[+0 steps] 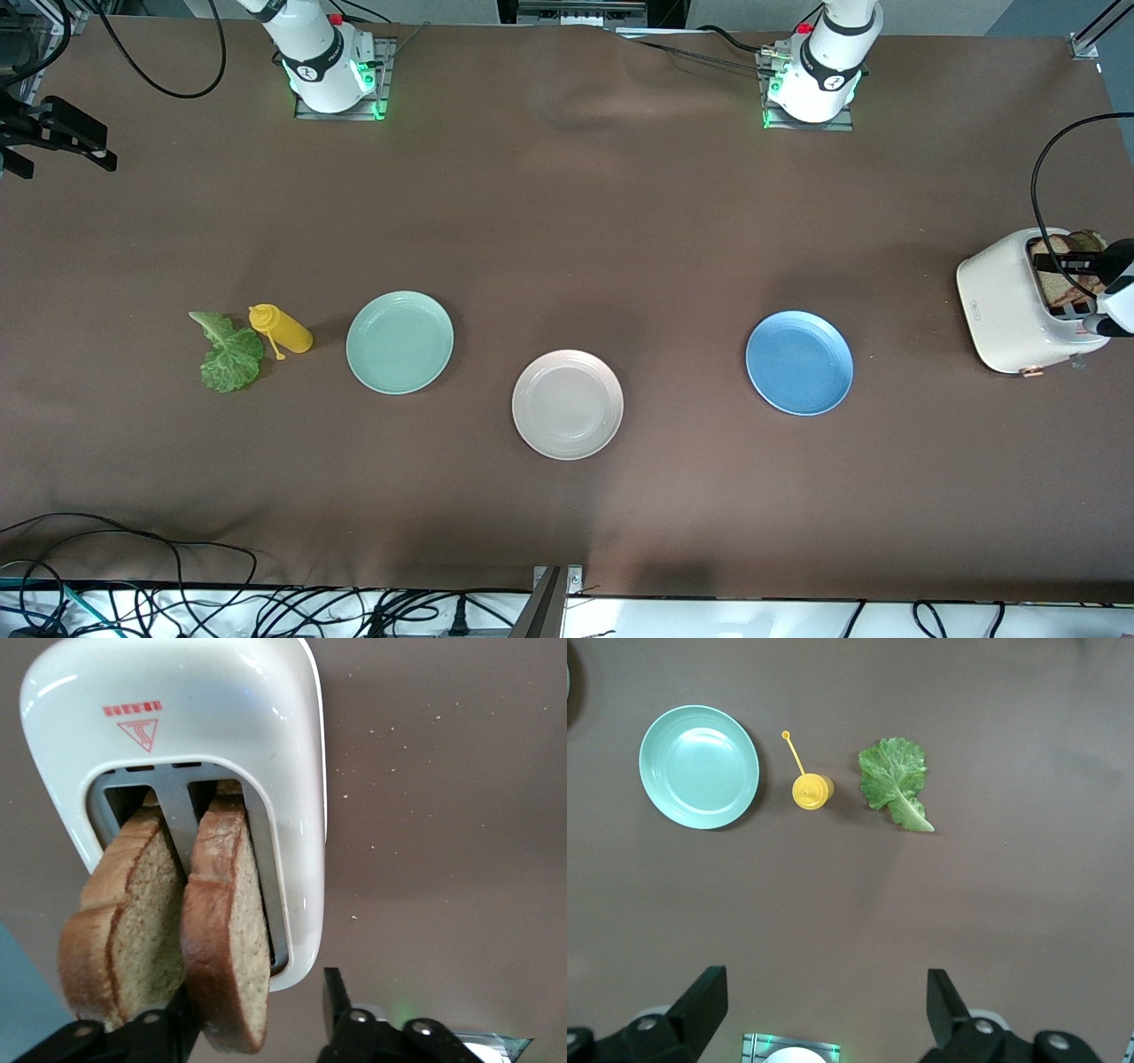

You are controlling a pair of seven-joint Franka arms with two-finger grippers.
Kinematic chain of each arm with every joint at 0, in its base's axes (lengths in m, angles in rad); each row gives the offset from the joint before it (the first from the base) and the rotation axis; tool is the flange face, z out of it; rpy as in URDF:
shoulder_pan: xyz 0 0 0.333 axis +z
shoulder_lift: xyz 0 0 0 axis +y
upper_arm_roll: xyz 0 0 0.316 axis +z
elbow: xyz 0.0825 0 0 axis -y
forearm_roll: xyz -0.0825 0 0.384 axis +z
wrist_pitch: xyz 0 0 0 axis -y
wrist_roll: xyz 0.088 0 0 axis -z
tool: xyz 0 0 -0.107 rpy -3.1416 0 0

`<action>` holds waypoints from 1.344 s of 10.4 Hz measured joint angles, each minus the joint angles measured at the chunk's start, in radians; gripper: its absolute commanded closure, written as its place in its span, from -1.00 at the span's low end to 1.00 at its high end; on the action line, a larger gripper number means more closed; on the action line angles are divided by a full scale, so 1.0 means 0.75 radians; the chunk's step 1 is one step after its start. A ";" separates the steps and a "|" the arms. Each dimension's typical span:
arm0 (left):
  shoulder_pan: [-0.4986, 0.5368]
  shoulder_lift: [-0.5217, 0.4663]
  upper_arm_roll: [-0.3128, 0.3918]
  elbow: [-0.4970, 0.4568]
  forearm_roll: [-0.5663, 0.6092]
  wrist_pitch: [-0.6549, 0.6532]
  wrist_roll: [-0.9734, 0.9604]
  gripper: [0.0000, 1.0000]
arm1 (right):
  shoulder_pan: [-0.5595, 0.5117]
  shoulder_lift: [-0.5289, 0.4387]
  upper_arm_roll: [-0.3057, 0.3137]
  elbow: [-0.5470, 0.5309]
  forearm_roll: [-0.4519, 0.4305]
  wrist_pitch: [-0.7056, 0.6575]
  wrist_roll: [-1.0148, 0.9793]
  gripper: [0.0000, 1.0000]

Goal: Make sandwich on beige plate with both arms
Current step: 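Reach the left gripper into the toaster and grasp a bread slice, then lift the bread slice out and carry it toward the beige plate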

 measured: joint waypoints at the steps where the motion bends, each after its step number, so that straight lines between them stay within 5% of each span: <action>1: 0.000 0.003 0.000 0.001 0.000 -0.007 0.000 1.00 | 0.000 0.000 0.000 0.000 0.000 0.000 0.000 -1.00; 6: -0.003 0.003 -0.001 0.056 0.001 -0.037 0.000 1.00 | 0.000 0.000 0.001 0.000 0.000 0.000 0.000 -1.00; 11: -0.095 -0.018 -0.026 0.346 -0.017 -0.298 0.000 1.00 | 0.000 0.000 0.002 0.000 -0.001 0.000 0.000 -1.00; 14: -0.164 -0.018 -0.031 0.388 -0.245 -0.355 -0.205 1.00 | 0.000 0.000 0.002 0.000 -0.001 -0.001 0.000 -1.00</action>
